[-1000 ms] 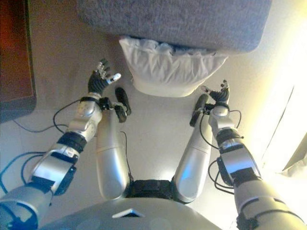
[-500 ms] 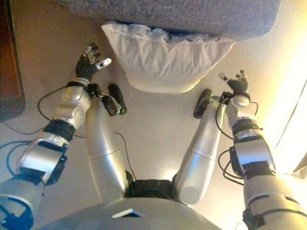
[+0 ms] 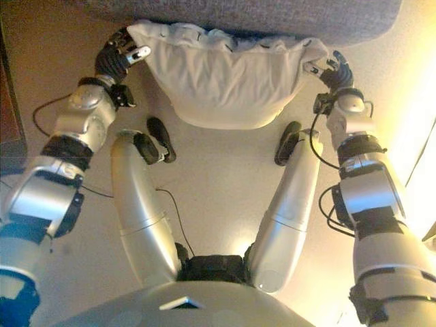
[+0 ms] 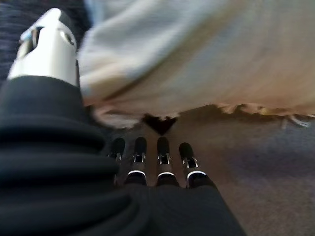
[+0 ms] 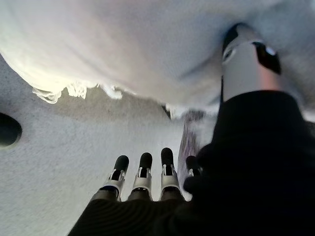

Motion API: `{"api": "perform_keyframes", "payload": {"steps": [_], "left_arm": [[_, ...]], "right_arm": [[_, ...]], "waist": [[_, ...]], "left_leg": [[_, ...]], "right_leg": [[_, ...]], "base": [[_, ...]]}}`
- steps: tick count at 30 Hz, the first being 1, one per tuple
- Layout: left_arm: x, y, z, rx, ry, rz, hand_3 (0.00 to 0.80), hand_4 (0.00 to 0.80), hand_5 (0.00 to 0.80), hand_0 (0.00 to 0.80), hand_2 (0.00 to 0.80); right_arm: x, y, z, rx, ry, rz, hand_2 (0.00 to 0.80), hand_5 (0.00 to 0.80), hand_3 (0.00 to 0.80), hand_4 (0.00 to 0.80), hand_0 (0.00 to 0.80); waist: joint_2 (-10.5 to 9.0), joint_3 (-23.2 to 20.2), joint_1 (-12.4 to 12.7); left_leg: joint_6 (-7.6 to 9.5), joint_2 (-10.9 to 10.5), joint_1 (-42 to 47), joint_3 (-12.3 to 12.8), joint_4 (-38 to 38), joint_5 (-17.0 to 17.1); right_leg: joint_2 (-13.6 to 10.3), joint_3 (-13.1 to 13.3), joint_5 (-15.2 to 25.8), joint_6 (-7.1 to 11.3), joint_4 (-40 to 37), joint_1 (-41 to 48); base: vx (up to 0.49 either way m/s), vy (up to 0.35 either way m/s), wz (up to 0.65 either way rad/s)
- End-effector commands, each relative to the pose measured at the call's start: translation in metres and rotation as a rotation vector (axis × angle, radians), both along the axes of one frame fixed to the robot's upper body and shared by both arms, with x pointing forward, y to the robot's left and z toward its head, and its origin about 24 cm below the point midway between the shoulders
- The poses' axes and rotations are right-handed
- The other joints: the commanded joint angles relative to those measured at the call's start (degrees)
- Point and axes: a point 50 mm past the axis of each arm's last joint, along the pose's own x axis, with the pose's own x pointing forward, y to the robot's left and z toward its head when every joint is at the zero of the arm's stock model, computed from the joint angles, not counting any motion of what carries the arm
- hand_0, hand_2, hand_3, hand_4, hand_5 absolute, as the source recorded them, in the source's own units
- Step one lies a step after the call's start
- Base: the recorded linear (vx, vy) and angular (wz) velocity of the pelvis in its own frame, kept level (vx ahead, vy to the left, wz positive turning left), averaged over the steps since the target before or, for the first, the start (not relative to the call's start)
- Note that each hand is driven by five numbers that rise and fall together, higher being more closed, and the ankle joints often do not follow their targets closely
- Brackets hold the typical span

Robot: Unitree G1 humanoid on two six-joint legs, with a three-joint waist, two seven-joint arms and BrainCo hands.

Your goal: Pick up the cushion and take it to the sofa

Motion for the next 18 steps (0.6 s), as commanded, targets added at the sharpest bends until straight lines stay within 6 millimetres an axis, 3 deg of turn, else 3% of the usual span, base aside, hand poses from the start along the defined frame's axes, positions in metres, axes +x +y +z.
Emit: {"api": "perform_keyframes", "payload": {"steps": [1,6,12,13,14,16,18], "left_arm": [[0.008,0.001,0.018,-0.013,-0.009,0.004,0.0,0.0,0.0,0.0,0.0],[0.013,-0.008,0.022,0.003,0.037,-0.047,0.0,0.0,0.0,0.0,0.0],[0.013,-0.03,0.015,0.034,0.149,-0.241,0.0,0.0,0.0,0.0,0.0],[0.013,-0.033,0.015,0.042,0.148,-0.256,0.245,0.245,0.245,0.245,0.245],[0.012,-0.038,0.014,0.043,0.149,-0.288,0.8,0.8,0.8,0.8,0.8],[0.011,-0.048,0.014,0.047,0.148,-0.334,0.8,0.8,0.8,0.8,0.8],[0.011,-0.054,0.013,0.051,0.145,-0.356,0.8,0.8,0.8,0.8,0.8]], "right_arm": [[0.004,0.002,0.005,-0.032,0.045,0.018,0.0,0.0,0.0,0.0,0.0],[0.01,0.021,0.009,-0.084,0.096,0.085,0.0,0.0,0.0,0.0,0.0],[0.014,0.042,0.007,-0.128,0.162,0.231,0.0,0.0,0.0,0.0,0.0],[0.014,0.045,0.007,-0.135,0.168,0.255,0.0,0.0,0.0,0.0,0.0],[0.015,0.051,0.005,-0.158,0.177,0.299,0.0,0.0,0.0,0.0,0.0],[0.014,0.059,0.003,-0.196,0.189,0.363,0.8,0.8,0.8,0.8,0.8],[0.013,0.063,-0.002,-0.214,0.201,0.405,0.8,0.8,0.8,0.8,0.8]], "waist": [[1.12,-0.69,-0.58],[1.09,-0.69,-0.42],[1.11,-0.69,-0.45],[1.1,-0.69,-0.44],[1.07,-0.69,-0.43],[0.96,-0.69,-0.45],[0.89,-0.69,-0.49]], "left_leg": [[2.25,1.68,0.27,2.29,1.51,-5.05],[2.12,1.5,-1.81,1.92,2.98,-5.6],[2.01,1.35,-4.38,1.47,4.46,-5.95],[1.98,1.29,-4.57,1.42,4.5,-5.95],[2.01,1.22,-4.71,1.37,4.55,-5.94],[2.09,1.13,-4.97,1.37,4.85,-5.9],[2.16,1.19,-5.22,1.22,5.33,-5.74]], "right_leg": [[-0.92,-1.0,3.76,-4.01,-4.36,-0.91],[-1.45,-0.83,3.32,-4.25,-3.27,-2.87],[-1.64,-0.52,3.39,-4.35,-2.53,-5.31],[-1.65,-0.52,3.44,-4.33,-2.54,-5.49],[-1.7,-0.55,3.59,-4.27,-2.63,-5.61],[-1.76,-0.52,3.84,-4.28,-2.58,-5.82],[-1.7,-0.25,4.14,-4.22,-2.25,-6.0]], "base": [[-0.034,-0.013,0.02],[-0.006,-0.004,0.0],[-0.011,0.0,0.01],[0.0,0.0,0.0],[0.0,0.0,0.0],[0.0,0.0,0.0],[0.0,0.0,0.0]]}}
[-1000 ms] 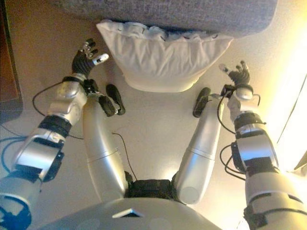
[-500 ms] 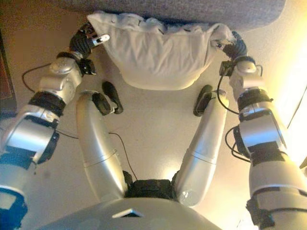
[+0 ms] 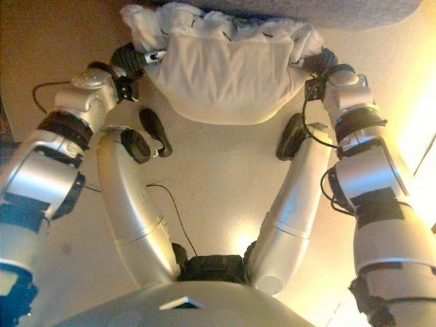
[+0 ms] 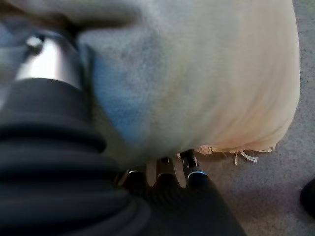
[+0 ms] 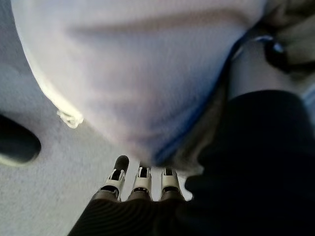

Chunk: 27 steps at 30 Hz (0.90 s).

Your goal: Pick up the cushion and take it to the sofa

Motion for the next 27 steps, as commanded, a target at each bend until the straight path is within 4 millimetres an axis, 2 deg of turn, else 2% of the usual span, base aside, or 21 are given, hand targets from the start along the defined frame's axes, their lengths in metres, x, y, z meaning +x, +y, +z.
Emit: {"api": "perform_keyframes", "payload": {"steps": [1,9,13,16,19,22,25,26,27], "left_arm": [[0.001,-0.038,0.005,-0.021,-0.015,-0.166,0.8,0.8,0.8,0.8,0.8],[-0.004,-0.045,-0.003,-0.058,-0.011,-0.163,0.8,0.8,0.8,0.8,0.8],[-0.01,-0.046,-0.013,-0.092,-0.046,-0.162,0.8,0.8,0.8,0.8,0.8],[-0.015,-0.045,-0.018,-0.163,-0.093,-0.13,0.8,0.8,0.8,0.8,0.8],[-0.02,-0.041,-0.018,-0.215,-0.18,-0.06,0.8,0.8,0.8,0.8,0.8],[-0.028,-0.038,-0.017,-0.237,-0.275,-0.004,0.8,0.8,0.8,0.8,0.8],[-0.037,-0.036,-0.018,-0.285,-0.321,0.017,0.8,0.8,0.8,0.8,0.8],[-0.04,-0.036,-0.019,-0.296,-0.329,0.012,0.8,0.8,0.8,0.8,0.8],[-0.043,-0.036,-0.022,-0.308,-0.325,0.006,0.8,0.8,0.8,0.8,0.8]], "right_arm": [[0.001,0.034,-0.018,-0.023,0.055,0.164,0.8,0.8,0.8,0.8,0.8],[-0.005,0.036,-0.035,0.024,0.052,0.142,0.8,0.8,0.8,0.8,0.8],[-0.01,0.038,-0.045,0.055,-0.007,0.103,0.8,0.8,0.8,0.8,0.8],[-0.015,0.043,-0.049,0.144,-0.069,0.095,0.8,0.8,0.8,0.8,0.8],[-0.02,0.048,-0.049,0.275,-0.149,0.09,0.8,0.8,0.8,0.8,0.8],[-0.029,0.052,-0.05,0.408,-0.223,0.08,0.8,0.8,0.8,0.8,0.8],[-0.043,0.06,-0.053,0.463,-0.298,0.091,0.8,0.8,0.8,0.8,0.8],[-0.048,0.063,-0.054,0.474,-0.317,0.097,0.8,0.8,0.8,0.8,0.8],[-0.053,0.065,-0.055,0.483,-0.338,0.098,0.8,0.8,0.8,0.8,0.8]], "waist": [[0.88,-0.69,0.33],[0.3,-0.69,0.24],[-0.05,-0.69,0.18],[-0.46,-0.69,0.11],[-1.0,-0.73,0.1],[-1.48,-3.42,0.21],[-2.08,-5.88,-0.08],[-2.31,-6.4,-0.23],[-2.53,-7.18,-0.22]], "left_leg": [[1.82,1.71,0.63,1.5,2.88,-5.85],[1.71,2.21,1.3,0.99,3.39,-4.31],[0.73,2.39,4.87,0.55,-0.15,-1.9],[-0.11,2.56,10.02,0.79,-4.85,0.14],[-1.38,2.94,17.66,1.69,-13.14,2.68],[-2.16,3.66,26.94,4.28,-25.19,5.91],[-2.29,3.77,36.43,6.25,-35.42,8.85],[-1.63,3.32,38.37,6.96,-38.77,11.53],[-1.69,3.08,40.71,7.36,-41.04,12.13]], "right_leg": [[-1.05,-1.27,4.44,-3.96,-5.04,-0.06],[-0.78,-0.77,5.76,-3.35,-4.1,0.94],[-0.15,-1.04,7.47,-2.93,-6.59,4.42],[0.43,-2.07,9.06,-2.6,-10.6,9.41],[1.3,-4.0,11.13,-2.01,-17.09,16.55],[1.64,-6.94,13.77,-0.72,-27.12,25.78],[1.45,-8.73,15.69,-0.17,-37.5,35.31],[1.42,-9.3,18.19,-0.64,-41.33,37.38],[1.39,-9.76,18.55,-0.58,-43.7,39.77]], "base": [[0.0,0.0,0.0],[0.025,0.001,-0.01],[0.048,0.032,0.0],[0.026,0.039,0.01],[-0.037,0.068,-0.02],[-0.028,0.062,-0.07],[0.034,0.009,-0.07],[0.022,-0.027,0.04],[0.104,-0.055,0.11]]}}
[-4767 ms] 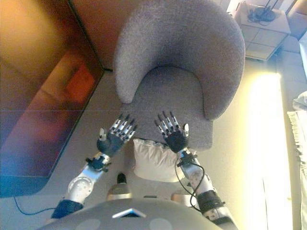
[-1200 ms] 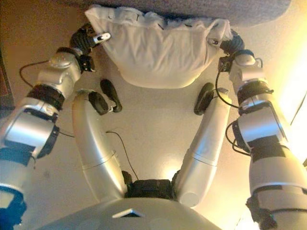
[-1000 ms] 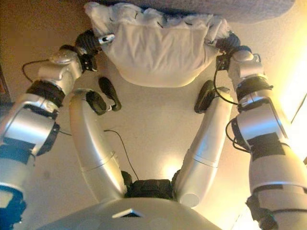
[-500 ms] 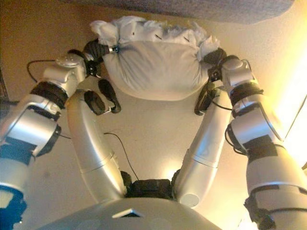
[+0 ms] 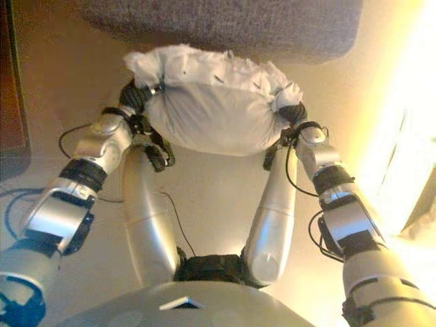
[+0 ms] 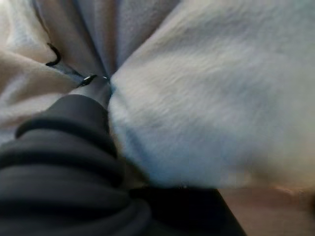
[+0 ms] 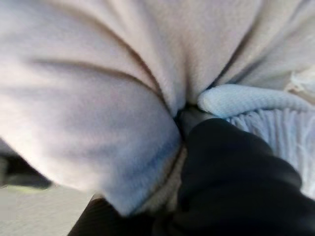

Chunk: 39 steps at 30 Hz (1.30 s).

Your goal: Pick up the cushion and take it to the sofa

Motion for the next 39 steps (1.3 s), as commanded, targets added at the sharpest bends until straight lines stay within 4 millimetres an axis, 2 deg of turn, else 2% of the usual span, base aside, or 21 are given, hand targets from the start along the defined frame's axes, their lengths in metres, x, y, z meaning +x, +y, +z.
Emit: {"api": "perform_keyframes", "payload": {"steps": [1,4,8,10,11,13,15,16,18,19,23,25,26,27,30,32,35,39], "left_arm": [[-0.005,-0.037,0.022,-0.07,-0.155,-0.127,0.8,0.8,0.8,0.8,0.8],[-0.015,-0.035,0.005,-0.093,-0.109,-0.132,0.8,0.8,0.8,0.8,0.8],[-0.02,-0.03,-0.007,-0.128,-0.063,-0.11,0.8,0.8,0.8,0.8,0.8],[-0.026,-0.025,-0.021,-0.162,-0.026,-0.073,0.8,0.8,0.8,0.8,0.8],[-0.027,-0.024,-0.021,-0.17,-0.035,-0.064,0.8,0.8,0.8,0.8,0.8],[-0.036,-0.016,-0.03,-0.215,-0.048,-0.005,0.8,0.8,0.8,0.8,0.8],[-0.042,-0.011,-0.034,-0.236,-0.047,0.04,0.8,0.8,0.8,0.8,0.8],[-0.047,-0.006,-0.041,-0.247,-0.03,0.078,0.8,0.8,0.8,0.8,0.8],[-0.051,-0.001,-0.047,-0.231,-0.018,0.113,0.8,0.8,0.8,0.8,0.8],[-0.051,0.0,-0.048,-0.212,-0.015,0.118,0.8,0.8,0.8,0.8,0.8],[-0.046,-0.001,-0.047,-0.222,0.0,0.111,0.8,0.8,0.8,0.8,0.8],[-0.046,-0.005,-0.046,-0.226,0.006,0.088,0.8,0.8,0.8,0.8,0.8],[-0.044,-0.013,-0.046,-0.236,0.027,0.064,0.8,0.8,0.8,0.8,0.8],[-0.042,-0.017,-0.045,-0.229,0.037,0.045,0.8,0.8,0.8,0.8,0.8],[-0.037,-0.022,-0.045,-0.197,0.045,0.029,0.8,0.8,0.8,0.8,0.8],[-0.035,-0.023,-0.043,-0.206,0.051,0.029,0.8,0.8,0.8,0.8,0.8],[-0.032,-0.025,-0.042,-0.219,0.048,0.019,0.8,0.8,0.8,0.8,0.8],[-0.032,-0.033,-0.039,-0.221,0.024,-0.016,0.8,0.8,0.8,0.8,0.8]], "right_arm": [[0.0,0.034,0.032,0.156,-0.223,0.051,0.8,0.8,0.8,0.8,0.8],[-0.01,0.032,0.024,0.139,-0.228,0.021,0.8,0.8,0.8,0.8,0.8],[-0.013,0.032,0.025,0.211,-0.214,0.034,0.8,0.8,0.8,0.8,0.8],[-0.018,0.035,0.015,0.252,-0.173,0.053,0.8,0.8,0.8,0.8,0.8],[-0.019,0.035,0.014,0.251,-0.169,0.056,0.8,0.8,0.8,0.8,0.8],[-0.023,0.04,0.004,0.227,-0.123,0.075,0.8,0.8,0.8,0.8,0.8],[-0.025,0.042,0.001,0.214,-0.117,0.085,0.8,0.8,0.8,0.8,0.8],[-0.025,0.046,-0.002,0.225,-0.096,0.1,0.8,0.8,0.8,0.8,0.8],[-0.025,0.05,-0.005,0.228,-0.074,0.097,0.8,0.8,0.8,0.8,0.8],[-0.024,0.049,-0.007,0.229,-0.065,0.086,0.8,0.8,0.8,0.8,0.8],[-0.023,0.047,-0.01,0.246,-0.048,0.047,0.8,0.8,0.8,0.8,0.8],[-0.025,0.047,-0.012,0.235,-0.039,0.05,0.8,0.8,0.8,0.8,0.8],[-0.026,0.044,-0.014,0.214,-0.028,0.039,0.8,0.8,0.8,0.8,0.8],[-0.026,0.042,-0.014,0.201,-0.025,0.029,0.8,0.8,0.8,0.8,0.8],[-0.022,0.04,-0.013,0.209,-0.01,0.008,0.8,0.8,0.8,0.8,0.8],[-0.02,0.038,-0.011,0.225,-0.008,0.001,0.8,0.8,0.8,0.8,0.8],[-0.02,0.038,-0.011,0.252,-0.02,-0.016,0.8,0.8,0.8,0.8,0.8],[-0.025,0.039,-0.013,0.275,-0.047,-0.045,0.8,0.8,0.8,0.8,0.8]], "waist": [[0.2,-8.42,0.78],[-0.57,-12.03,1.61],[-0.85,-15.21,2.37],[-0.9,-17.97,3.1],[-0.96,-18.37,3.1],[-1.12,-21.22,3.77],[-1.25,-22.81,4.37],[-1.23,-24.54,5.11],[-1.12,-26.0,5.43],[-1.13,-26.59,4.97],[-1.32,-28.03,3.96],[-1.28,-28.22,3.59],[-1.15,-28.49,2.97],[-1.06,-28.75,2.76],[-0.89,-29.34,2.47],[-1.04,-29.54,2.35],[-1.35,-29.44,2.06],[-1.14,-28.81,2.14]], "left_leg": [[-3.02,2.1,9.19,-0.22,-9.52,3.47],[-3.12,0.24,18.66,2.21,-17.16,4.77],[-3.25,0.05,27.03,3.16,-24.19,6.44],[-3.06,-0.25,33.24,2.05,-27.91,6.22],[-2.97,-0.37,33.8,2.05,-28.6,6.55],[-2.69,-1.33,39.83,0.86,-32.26,6.04],[-2.38,-2.48,42.26,-0.88,-33.9,5.77],[-1.76,-4.08,44.68,-3.54,-35.21,4.92],[-1.25,-4.53,47.91,-3.21,-37.01,4.44],[-1.29,-4.0,49.33,-0.94,-37.05,4.43],[-1.57,-3.7,52.52,1.6,-36.05,3.43],[-1.7,-3.77,53.25,3.84,-35.47,3.09],[-1.77,-3.85,53.73,6.35,-35.67,3.3],[-1.79,-4.01,54.37,6.93,-36.59,3.56],[-1.08,-5.34,56.29,7.54,-38.76,3.57],[-0.62,-6.33,56.46,7.43,-38.84,2.98],[0.94,-8.9,56.25,6.83,-38.39,1.55],[2.77,-11.12,55.34,6.01,-37.67,0.48]], "right_leg": [[-1.22,-3.28,7.77,-1.44,-8.58,6.58],[-1.54,-6.82,8.59,-0.8,-16.27,15.86],[-1.08,-8.64,8.98,-0.31,-22.08,23.92],[-0.05,-8.89,9.04,0.13,-26.36,29.83],[0.01,-8.95,9.43,0.19,-27.12,30.35],[1.13,-8.98,9.81,0.75,-32.02,35.98],[1.67,-8.55,10.28,0.71,-34.36,38.48],[2.45,-6.76,10.35,0.59,-35.85,40.57],[2.93,-5.67,10.05,0.57,-36.82,43.27],[3.13,-5.91,9.7,0.35,-36.88,44.61],[3.3,-6.44,9.18,-0.1,-37.51,47.97],[3.05,-8.02,9.33,-0.19,-37.95,49.24],[2.54,-9.43,9.68,-0.23,-38.29,50.19],[2.05,-10.23,10.02,-0.13,-38.37,50.64],[0.78,-11.14,10.64,0.08,-38.1,51.53],[-0.21,-10.68,12.07,0.14,-37.5,51.26],[-2.15,-8.29,15.55,0.22,-33.54,49.36],[-3.52,-6.05,18.76,-0.03,-26.69,46.9]], "base": [[0.286,-0.074,0.14],[0.271,-0.041,0.15],[0.172,-0.025,0.01],[0.211,-0.072,-0.01],[0.212,-0.045,-0.17],[0.188,0.02,-0.38],[0.155,0.065,-0.41],[0.141,0.067,-0.61],[0.187,0.077,-0.74],[0.128,0.056,-0.52],[0.099,0.041,-0.11],[0.039,0.057,0.06],[0.015,0.089,0.06],[0.019,0.119,0.18],[0.03,0.132,0.2],[0.008,0.12,0.07],[0.0,0.137,0.04],[-0.003,0.144,0.13]]}}
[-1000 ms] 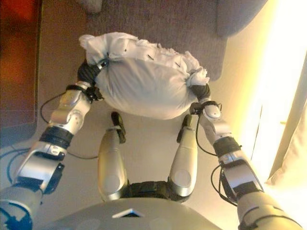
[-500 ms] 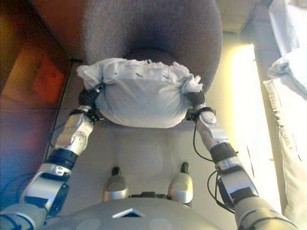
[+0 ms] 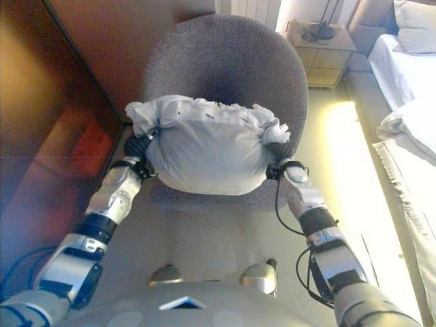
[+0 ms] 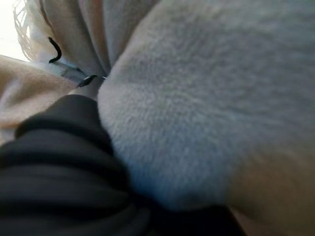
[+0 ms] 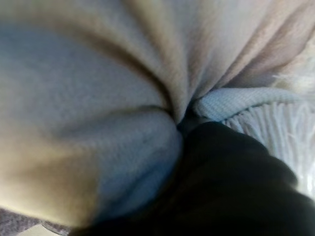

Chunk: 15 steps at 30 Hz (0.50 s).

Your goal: Pick up the cushion and take it to the sofa

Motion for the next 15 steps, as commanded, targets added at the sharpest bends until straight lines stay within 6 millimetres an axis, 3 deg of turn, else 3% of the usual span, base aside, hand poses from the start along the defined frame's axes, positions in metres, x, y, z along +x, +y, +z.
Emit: {"api": "perform_keyframes", "payload": {"steps": [1,3,6,12,15], "left_arm": [[0.0338,-0.0399,0.0564,-0.059,-0.241,-0.135,0.8,0.8,0.8,0.8,0.8],[0.0338,-0.0399,0.0558,-0.053,-0.234,-0.134,0.8,0.8,0.8,0.8,0.8],[0.0321,-0.0366,0.0506,-0.028,-0.214,-0.145,0.8,0.8,0.8,0.8,0.8],[0.03,-0.0343,0.047,-0.045,-0.192,-0.147,0.8,0.8,0.8,0.8,0.8],[0.0296,-0.037,0.0475,-0.036,-0.203,-0.15,0.8,0.8,0.8,0.8,0.8]], "right_arm": [[0.0226,0.0241,0.051,0.145,-0.266,0.007,0.8,0.8,0.8,0.8,0.8],[0.0214,0.0265,0.047,0.173,-0.248,-0.001,0.8,0.8,0.8,0.8,0.8],[0.0209,0.0325,0.0441,0.184,-0.234,0.021,0.8,0.8,0.8,0.8,0.8],[0.0236,0.0258,0.046,0.176,-0.208,0.019,0.8,0.8,0.8,0.8,0.8],[0.0243,0.0235,0.0497,0.175,-0.213,0.027,0.8,0.8,0.8,0.8,0.8]], "waist": [[0.98,-0.86,0.48],[1.47,0.04,0.57],[1.55,0.59,0.56],[-1.03,0.55,-1.72],[-1.96,0.81,-4.05]], "left_leg": [[7.54,-4.84,0.34,3.93,0.74,-0.99],[8.26,-5.01,0.9,4.17,1.37,-1.72],[8.78,-5.6,2.1,4.77,1.57,-2.22],[8.88,-8.98,5.87,4.66,1.35,-5.29],[10.05,-10.59,8.31,3.13,1.6,-8.62]], "right_leg": [[-1.39,3.82,9.05,-0.46,12.33,-5.16],[-1.37,4.57,10.1,-0.85,17.36,-7.16],[0.84,4.75,9.47,-1.27,19.13,-7.97],[8.06,2.26,5.64,-1.82,3.95,-9.44],[11.67,3.76,8.1,-1.14,-2.37,-13.09]], "base": [[0.026,0.16,0.18],[0.067,0.161,0.11],[0.13,0.112,-0.03],[0.304,0.015,0.03],[0.382,0.028,0.63]]}}
